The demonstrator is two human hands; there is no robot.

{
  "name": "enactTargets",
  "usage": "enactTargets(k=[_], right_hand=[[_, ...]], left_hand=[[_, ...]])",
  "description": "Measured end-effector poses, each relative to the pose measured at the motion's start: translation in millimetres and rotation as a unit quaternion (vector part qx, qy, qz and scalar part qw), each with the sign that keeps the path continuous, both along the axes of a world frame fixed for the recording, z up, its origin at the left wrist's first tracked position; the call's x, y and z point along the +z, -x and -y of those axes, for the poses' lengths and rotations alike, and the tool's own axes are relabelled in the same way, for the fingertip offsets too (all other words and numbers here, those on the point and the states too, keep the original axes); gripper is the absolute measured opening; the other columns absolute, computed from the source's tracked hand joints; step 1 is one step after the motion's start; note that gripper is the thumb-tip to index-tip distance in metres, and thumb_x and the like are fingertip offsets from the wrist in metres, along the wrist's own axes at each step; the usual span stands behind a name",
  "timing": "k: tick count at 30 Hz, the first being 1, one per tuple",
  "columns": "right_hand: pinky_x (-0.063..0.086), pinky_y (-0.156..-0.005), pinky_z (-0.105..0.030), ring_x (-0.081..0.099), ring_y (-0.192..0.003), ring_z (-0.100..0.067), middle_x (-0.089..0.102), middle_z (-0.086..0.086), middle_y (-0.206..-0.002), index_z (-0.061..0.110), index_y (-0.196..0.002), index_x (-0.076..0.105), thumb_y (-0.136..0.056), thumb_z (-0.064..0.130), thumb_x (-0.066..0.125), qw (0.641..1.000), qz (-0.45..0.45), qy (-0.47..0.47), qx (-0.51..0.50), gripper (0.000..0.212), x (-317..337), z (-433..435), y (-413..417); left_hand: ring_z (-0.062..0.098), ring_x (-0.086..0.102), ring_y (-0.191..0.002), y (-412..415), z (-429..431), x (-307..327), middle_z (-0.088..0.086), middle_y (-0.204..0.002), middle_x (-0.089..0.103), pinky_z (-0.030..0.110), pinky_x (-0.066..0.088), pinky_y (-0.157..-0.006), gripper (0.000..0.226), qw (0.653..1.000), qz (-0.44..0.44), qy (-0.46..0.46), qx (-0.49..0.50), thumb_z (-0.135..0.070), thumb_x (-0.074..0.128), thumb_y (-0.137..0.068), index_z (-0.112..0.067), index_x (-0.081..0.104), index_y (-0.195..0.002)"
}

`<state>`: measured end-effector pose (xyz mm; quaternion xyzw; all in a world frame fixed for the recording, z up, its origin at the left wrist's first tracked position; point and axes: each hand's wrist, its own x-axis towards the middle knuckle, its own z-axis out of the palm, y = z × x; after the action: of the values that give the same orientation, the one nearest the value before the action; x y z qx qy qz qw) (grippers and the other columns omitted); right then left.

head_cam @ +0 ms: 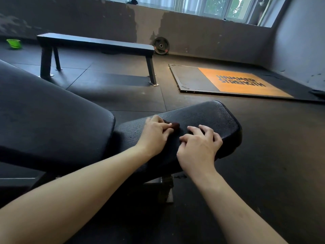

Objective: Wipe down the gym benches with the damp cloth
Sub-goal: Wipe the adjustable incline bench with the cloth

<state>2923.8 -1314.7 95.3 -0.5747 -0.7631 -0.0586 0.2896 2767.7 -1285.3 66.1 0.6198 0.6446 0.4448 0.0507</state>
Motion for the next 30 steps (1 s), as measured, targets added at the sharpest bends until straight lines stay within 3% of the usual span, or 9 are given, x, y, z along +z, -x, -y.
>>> enactTargets(k=[5, 12, 18, 24, 27, 30], right_hand=[[0.022, -0.107, -0.046, 0.054, -0.125, -0.028, 0.073, 0.005, -0.118, 0.029, -0.075, 0.082, -0.068, 0.023, 0.057, 1.0, -0.005, -0.026, 0.001, 0.027, -5, -2, 1], [0.024, -0.106, -0.046, 0.055, -0.123, -0.026, 0.073, 0.006, -0.116, 0.03, -0.073, 0.081, -0.068, 0.023, 0.059, 0.999, -0.025, -0.033, 0.007, 0.024, -5, -3, 1], [0.024, -0.106, -0.048, 0.054, -0.124, -0.029, 0.073, 0.003, -0.117, 0.029, -0.075, 0.082, -0.069, 0.023, 0.059, 0.999, -0.011, -0.032, 0.009, 0.024, -6, -3, 2], [0.024, -0.105, -0.05, 0.055, -0.123, -0.032, 0.073, 0.002, -0.116, 0.029, -0.071, 0.081, -0.068, 0.025, 0.06, 0.999, 0.007, -0.04, 0.002, 0.021, -6, -4, 5], [0.023, -0.106, -0.05, 0.056, -0.122, -0.032, 0.073, 0.002, -0.116, 0.03, -0.068, 0.08, -0.068, 0.027, 0.06, 0.999, 0.001, -0.039, 0.004, 0.02, -6, -6, 6], [0.023, -0.106, -0.049, 0.056, -0.122, -0.032, 0.073, 0.003, -0.115, 0.03, -0.068, 0.079, -0.068, 0.027, 0.061, 1.0, -0.007, -0.03, 0.007, 0.019, -5, -6, 6]], left_hand=[[0.029, 0.051, -0.106, 19, -35, -1, 0.005, -0.105, 0.058, 0.038, 0.041, -0.104, 0.024, 0.999, 0.009, 0.033, 0.023, -0.026, 0.069, -0.096, -0.017, 0.078, -0.115], [0.034, 0.046, -0.121, 61, -75, -1, 0.01, -0.123, 0.056, 0.038, 0.039, -0.109, 0.03, 0.973, 0.057, 0.147, 0.167, -0.041, 0.058, -0.101, -0.022, 0.078, -0.113], [0.023, 0.043, -0.11, 29, -18, -3, -0.001, -0.108, 0.05, 0.035, 0.036, -0.108, 0.027, 0.989, 0.059, 0.081, 0.106, -0.032, 0.062, -0.1, -0.019, 0.076, -0.119], [0.022, 0.048, -0.095, 17, 34, -16, -0.001, -0.1, 0.058, 0.027, 0.038, -0.094, 0.02, 0.999, -0.002, 0.007, 0.035, -0.023, 0.074, -0.092, -0.02, 0.079, -0.111], [0.024, 0.051, -0.098, 29, 20, -19, -0.002, -0.099, 0.057, 0.031, 0.04, -0.098, 0.019, 0.999, 0.024, 0.016, 0.047, -0.025, 0.072, -0.093, -0.019, 0.08, -0.11], [0.032, 0.056, -0.107, 54, 0, -21, 0.0, -0.101, 0.056, 0.039, 0.041, -0.106, 0.022, 0.987, 0.074, 0.066, 0.123, -0.031, 0.069, -0.095, -0.019, 0.079, -0.11]])
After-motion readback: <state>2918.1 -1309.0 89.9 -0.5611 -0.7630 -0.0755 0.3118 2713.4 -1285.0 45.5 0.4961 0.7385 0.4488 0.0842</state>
